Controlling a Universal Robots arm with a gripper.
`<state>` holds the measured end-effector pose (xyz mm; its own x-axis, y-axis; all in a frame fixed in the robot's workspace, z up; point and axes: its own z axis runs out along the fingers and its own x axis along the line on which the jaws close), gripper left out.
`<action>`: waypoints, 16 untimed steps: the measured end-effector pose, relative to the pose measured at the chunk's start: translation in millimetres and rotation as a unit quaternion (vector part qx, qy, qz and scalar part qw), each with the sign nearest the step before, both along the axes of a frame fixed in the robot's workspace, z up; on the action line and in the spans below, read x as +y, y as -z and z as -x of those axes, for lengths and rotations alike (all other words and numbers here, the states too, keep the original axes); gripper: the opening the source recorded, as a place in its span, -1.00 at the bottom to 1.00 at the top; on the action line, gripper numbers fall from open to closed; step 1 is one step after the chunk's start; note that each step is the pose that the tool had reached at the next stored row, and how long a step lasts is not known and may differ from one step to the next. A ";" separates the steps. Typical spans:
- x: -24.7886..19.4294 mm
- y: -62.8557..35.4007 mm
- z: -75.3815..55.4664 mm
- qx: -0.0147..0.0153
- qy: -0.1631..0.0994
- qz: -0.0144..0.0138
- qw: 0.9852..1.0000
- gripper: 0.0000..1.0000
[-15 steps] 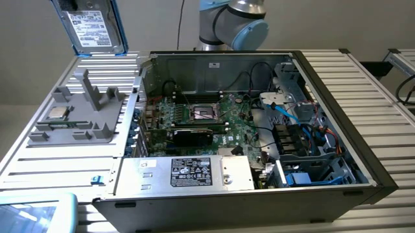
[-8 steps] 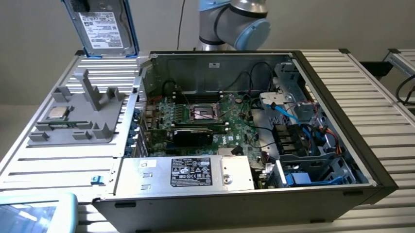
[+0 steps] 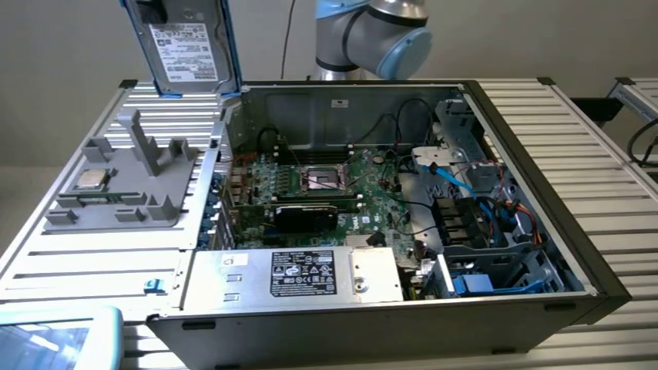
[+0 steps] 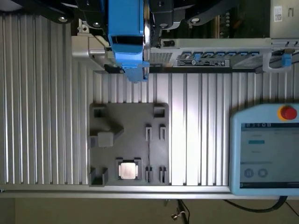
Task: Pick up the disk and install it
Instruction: 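Pick up the disk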
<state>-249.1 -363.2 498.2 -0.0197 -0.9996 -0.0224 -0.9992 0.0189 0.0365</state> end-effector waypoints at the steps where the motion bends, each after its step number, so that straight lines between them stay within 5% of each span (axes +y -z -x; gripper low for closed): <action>1: -1.5 0.0 -4.7 0.000 0.000 0.000 1.000 -0.25; 11: -14.2 -0.1 -47.9 0.005 0.000 0.003 1.000 -0.25; 16: -27.4 -0.2 -61.8 0.006 0.000 0.003 1.000 -0.25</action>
